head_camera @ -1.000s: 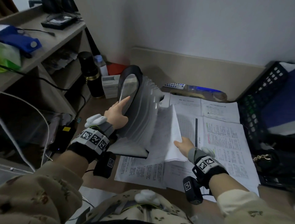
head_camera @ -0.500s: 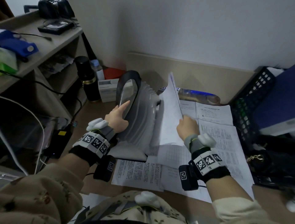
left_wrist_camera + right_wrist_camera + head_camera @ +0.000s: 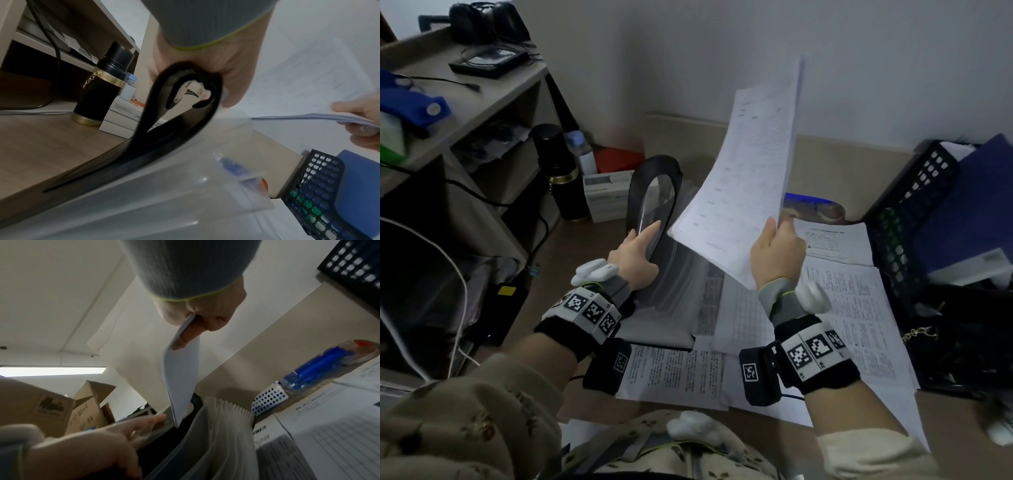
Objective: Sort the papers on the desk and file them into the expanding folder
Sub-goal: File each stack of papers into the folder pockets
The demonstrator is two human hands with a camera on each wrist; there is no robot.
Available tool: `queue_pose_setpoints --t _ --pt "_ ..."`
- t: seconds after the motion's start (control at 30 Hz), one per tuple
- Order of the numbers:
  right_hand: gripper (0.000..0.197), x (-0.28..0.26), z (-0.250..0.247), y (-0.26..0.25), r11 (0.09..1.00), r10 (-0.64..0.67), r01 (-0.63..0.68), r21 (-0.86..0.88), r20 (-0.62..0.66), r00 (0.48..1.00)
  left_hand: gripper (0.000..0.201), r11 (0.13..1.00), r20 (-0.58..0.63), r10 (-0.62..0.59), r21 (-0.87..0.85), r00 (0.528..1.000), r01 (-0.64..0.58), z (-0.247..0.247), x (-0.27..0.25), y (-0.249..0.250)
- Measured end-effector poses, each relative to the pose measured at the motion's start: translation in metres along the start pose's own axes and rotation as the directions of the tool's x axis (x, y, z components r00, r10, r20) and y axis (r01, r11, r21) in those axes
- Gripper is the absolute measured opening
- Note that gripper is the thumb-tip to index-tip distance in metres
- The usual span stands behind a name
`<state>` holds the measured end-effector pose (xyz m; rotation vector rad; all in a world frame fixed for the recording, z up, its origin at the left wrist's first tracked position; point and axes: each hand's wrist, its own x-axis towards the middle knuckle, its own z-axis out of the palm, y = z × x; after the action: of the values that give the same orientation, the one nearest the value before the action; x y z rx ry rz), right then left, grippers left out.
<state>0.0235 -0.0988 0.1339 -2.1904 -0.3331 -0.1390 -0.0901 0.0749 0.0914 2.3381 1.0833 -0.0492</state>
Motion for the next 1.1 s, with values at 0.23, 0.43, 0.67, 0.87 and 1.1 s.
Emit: queue_pose_setpoints --t 0.23,0.43,0.67,0.87,1.1 --pt "0.03 -0.021 0.021 -0.006 1.0 0.014 -0.009 -0.024 0.196 0.981 0.088 1.0 -0.036 -0.009 -0.013 0.999 0.008 0.002 -0.003 0.003" --pt "0.028 -0.036 0.038 0.001 0.996 0.047 -0.018 -0.087 0.341 0.939 0.088 0.998 -0.069 -0.047 -0.038 0.996 0.045 0.002 0.0 0.004" --pt "0.027 -0.043 0.041 0.005 0.99 0.054 0.005 -0.142 0.404 0.913 0.084 0.994 -0.089 -0.084 -0.075 0.992 0.078 0.0 0.005 0.005" --pt "0.02 -0.04 0.042 0.005 0.981 0.075 0.014 -0.192 0.452 0.889 0.085 0.997 -0.081 -0.039 -0.071 0.996 0.034 0.002 0.006 0.004" --pt "0.018 -0.023 0.047 -0.008 0.965 0.147 -0.013 -0.261 0.498 0.855 0.085 0.996 -0.073 -0.031 -0.087 0.997 0.025 0.0 0.004 0.004"
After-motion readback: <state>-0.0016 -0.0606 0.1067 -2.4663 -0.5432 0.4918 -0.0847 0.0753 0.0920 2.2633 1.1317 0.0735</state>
